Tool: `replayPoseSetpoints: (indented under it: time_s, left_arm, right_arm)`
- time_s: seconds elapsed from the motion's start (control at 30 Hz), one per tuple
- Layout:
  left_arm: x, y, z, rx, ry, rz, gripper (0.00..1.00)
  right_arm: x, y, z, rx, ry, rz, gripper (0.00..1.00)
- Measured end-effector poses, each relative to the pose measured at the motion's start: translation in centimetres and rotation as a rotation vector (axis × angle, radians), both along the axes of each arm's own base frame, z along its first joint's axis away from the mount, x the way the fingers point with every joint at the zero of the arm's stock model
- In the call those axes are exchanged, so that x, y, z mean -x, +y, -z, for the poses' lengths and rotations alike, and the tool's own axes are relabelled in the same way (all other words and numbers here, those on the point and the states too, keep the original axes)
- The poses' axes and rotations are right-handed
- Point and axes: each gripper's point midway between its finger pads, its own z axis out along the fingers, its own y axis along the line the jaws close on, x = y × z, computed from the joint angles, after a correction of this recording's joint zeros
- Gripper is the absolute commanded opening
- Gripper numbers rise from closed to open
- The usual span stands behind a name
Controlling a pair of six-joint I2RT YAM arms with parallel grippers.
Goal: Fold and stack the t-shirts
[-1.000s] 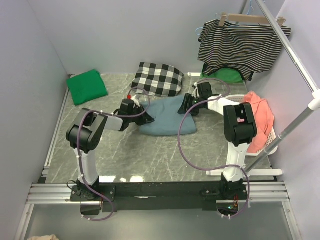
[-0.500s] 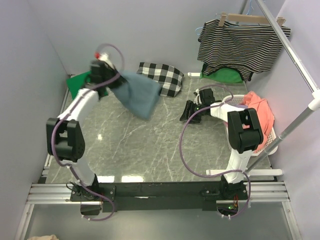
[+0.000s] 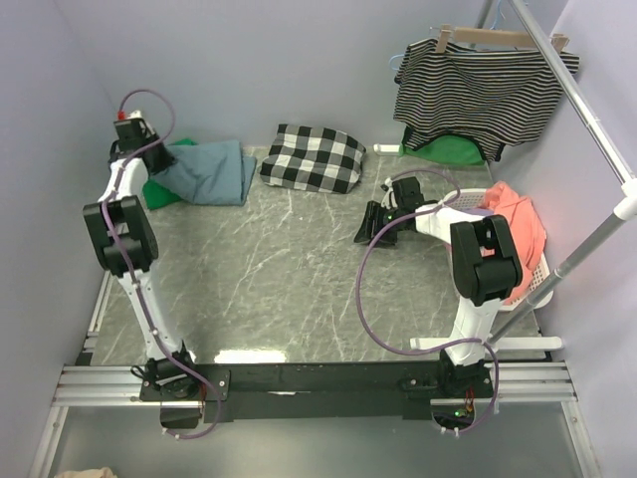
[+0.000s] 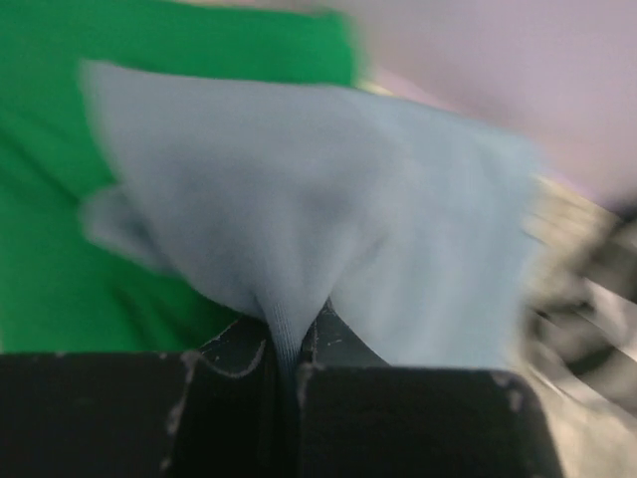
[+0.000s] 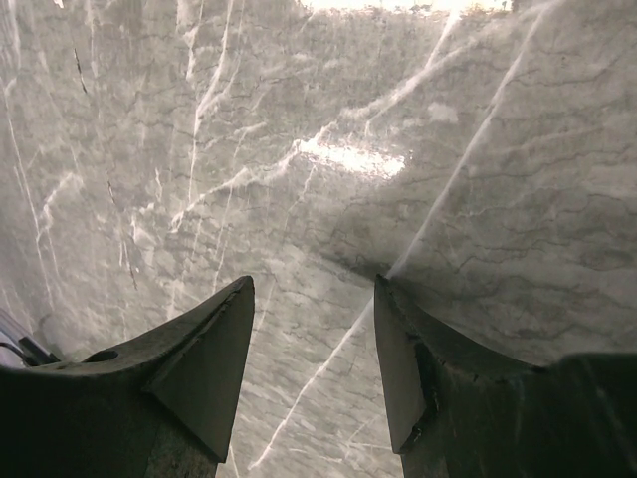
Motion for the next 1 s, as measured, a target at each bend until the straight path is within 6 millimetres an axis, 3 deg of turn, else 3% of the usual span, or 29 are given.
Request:
replayPoseSetpoints:
  time_s: [0.1,0.17,0.43,0.57,0.6,0.77,0.9,1.0]
  left_arm:
    - [-1.6,3.8,2.7,-0.019,0.028,-0.037,0.01]
    - [-1.9,5.4,3.3,-0.036,0.04,-0.048,0.01]
    - [-2.6,7.9,-0.7,-0.105,-0.045,-0.06,0.03]
    - [-1.8,9.4,-2.0,-0.125,-0.064,-0.087,0.91]
    - [-1.6,10.2,-2.4,-0.121,-0.075,-0.112,0.99]
    - [-0.2,13.1,-1.2,-0.121,-0.061,-0.197,0.99]
    - [0.7,12.9,0.6,-0.074,-0.014,-0.23,0.99]
    - [1.6,11.6,0.5,-0.019,-0.014,-0.221,0.99]
  right_arm:
    - [-0.1,0.2,0.1,-0.009,0.003,-0.007,0.59]
    - [-0.3,0.4,0.0,-0.016,0.003,-0.011,0.58]
    - [-0.8,1.2,0.0,-0.032,0.002,-0.028,0.59]
    - [-1.0,1.6,0.0,-0.042,-0.002,-0.04,0.59]
    - [-1.0,1.7,0.1,-0.043,-0.002,-0.042,0.59]
    - [-1.1,2.0,0.0,-0.041,-0.008,-0.052,0.59]
    - [-1.1,2.0,0.1,-0.034,-0.012,-0.05,0.59]
    - [-1.0,1.9,-0.1,-0.017,-0.026,-0.044,0.6]
